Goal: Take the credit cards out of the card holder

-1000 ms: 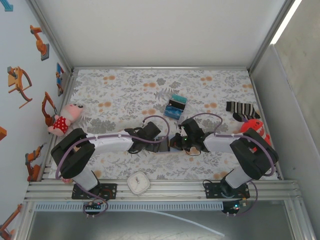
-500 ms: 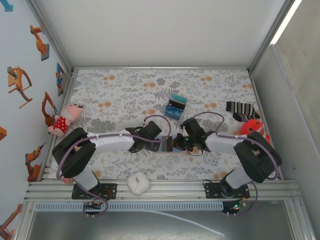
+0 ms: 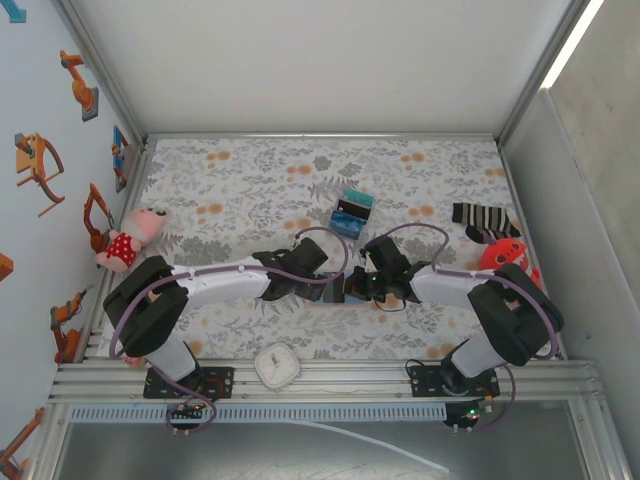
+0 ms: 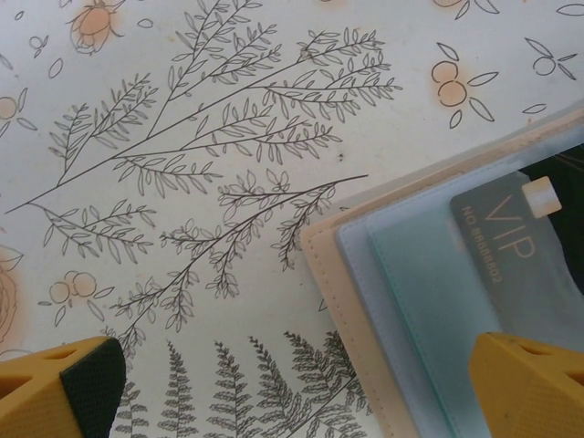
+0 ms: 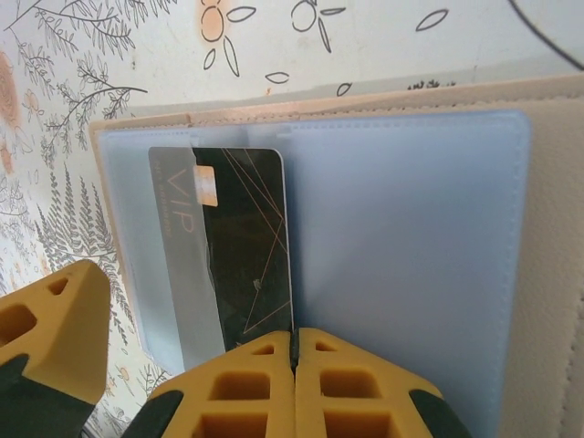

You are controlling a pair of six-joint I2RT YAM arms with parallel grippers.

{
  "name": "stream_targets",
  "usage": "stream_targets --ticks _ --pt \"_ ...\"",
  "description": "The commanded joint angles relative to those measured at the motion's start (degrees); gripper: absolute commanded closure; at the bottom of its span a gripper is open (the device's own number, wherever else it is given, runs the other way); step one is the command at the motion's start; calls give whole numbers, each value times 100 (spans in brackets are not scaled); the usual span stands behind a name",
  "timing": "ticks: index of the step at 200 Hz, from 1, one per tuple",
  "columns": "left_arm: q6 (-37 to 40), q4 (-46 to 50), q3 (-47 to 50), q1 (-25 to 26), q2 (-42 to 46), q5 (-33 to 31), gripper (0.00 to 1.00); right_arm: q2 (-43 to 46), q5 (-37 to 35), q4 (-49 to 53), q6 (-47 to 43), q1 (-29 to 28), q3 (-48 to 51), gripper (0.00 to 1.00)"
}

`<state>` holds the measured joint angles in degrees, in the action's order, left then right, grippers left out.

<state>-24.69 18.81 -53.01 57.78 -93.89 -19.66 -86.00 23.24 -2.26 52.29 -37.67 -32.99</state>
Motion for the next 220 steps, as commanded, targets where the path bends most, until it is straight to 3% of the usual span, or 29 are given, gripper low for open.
stream_targets --ticks 1,27,43,168,220 --pt "166 48 -128 32 -216 32 3 209 -92 63 -10 32 -100 97" --pt "184 79 -113 27 -339 64 3 315 -127 118 24 32 -57 84" --pt "197 91 -96 31 -421 86 3 359 -108 48 98 40 3 80" --pt "88 277 -16 30 -517 160 3 -227 249 -1291 694 41 528 75" --pt "22 282 35 31 -561 217 3 -131 269 -1502 735 62 618 80"
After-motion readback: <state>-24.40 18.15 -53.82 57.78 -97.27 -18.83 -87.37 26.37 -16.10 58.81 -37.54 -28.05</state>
